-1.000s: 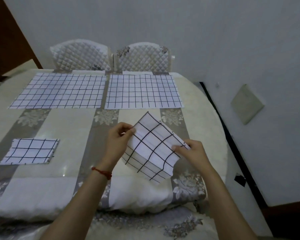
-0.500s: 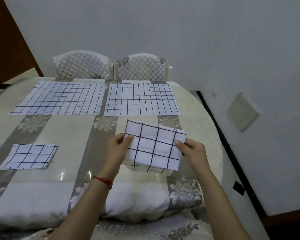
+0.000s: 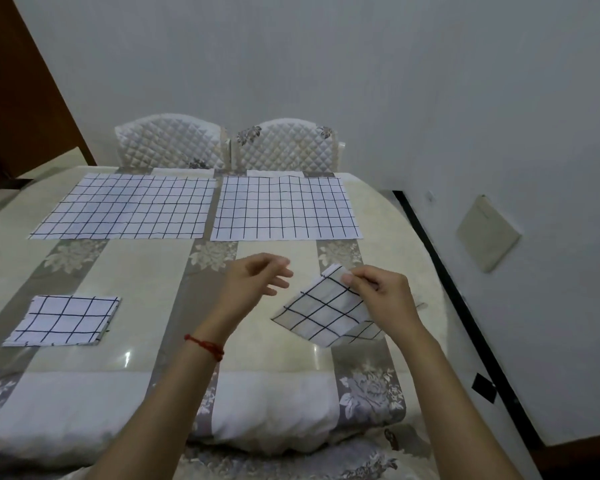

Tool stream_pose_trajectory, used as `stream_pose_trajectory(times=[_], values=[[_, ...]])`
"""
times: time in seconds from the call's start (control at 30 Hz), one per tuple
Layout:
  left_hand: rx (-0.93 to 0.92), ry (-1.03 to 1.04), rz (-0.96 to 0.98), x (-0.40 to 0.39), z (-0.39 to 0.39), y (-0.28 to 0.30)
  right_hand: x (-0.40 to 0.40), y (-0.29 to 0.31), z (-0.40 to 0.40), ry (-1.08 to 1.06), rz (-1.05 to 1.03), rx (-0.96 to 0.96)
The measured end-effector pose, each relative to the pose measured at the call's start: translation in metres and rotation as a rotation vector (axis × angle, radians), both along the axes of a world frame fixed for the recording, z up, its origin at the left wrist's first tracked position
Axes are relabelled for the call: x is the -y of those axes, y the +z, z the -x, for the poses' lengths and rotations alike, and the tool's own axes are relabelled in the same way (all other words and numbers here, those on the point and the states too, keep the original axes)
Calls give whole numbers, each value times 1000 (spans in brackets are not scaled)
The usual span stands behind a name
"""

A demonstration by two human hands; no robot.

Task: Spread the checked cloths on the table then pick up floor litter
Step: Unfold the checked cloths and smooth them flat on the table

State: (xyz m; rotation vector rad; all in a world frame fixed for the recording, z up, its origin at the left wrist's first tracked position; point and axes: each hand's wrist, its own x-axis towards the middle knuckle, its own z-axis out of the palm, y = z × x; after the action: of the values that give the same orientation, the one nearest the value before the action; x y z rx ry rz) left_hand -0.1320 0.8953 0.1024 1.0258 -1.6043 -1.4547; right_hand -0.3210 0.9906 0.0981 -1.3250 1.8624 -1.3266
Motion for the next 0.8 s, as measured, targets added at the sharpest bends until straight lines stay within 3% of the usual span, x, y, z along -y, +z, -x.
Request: stream_pose_trajectory(times=[0.13, 0.33, 0.53, 0.7, 0.8], values=[[174, -192, 115, 0, 18, 1, 5, 2, -2, 87, -27, -55], [207, -258, 157, -1, 23, 1, 4, 2, -4, 123, -4, -55], [179, 55, 1, 11, 17, -17, 4, 0, -1, -37, 96, 11], [342, 144, -176, 25, -3, -43, 7, 17, 3, -104, 170, -34], [399, 181, -75, 28, -2, -46, 12, 26, 3, -84, 161, -96]])
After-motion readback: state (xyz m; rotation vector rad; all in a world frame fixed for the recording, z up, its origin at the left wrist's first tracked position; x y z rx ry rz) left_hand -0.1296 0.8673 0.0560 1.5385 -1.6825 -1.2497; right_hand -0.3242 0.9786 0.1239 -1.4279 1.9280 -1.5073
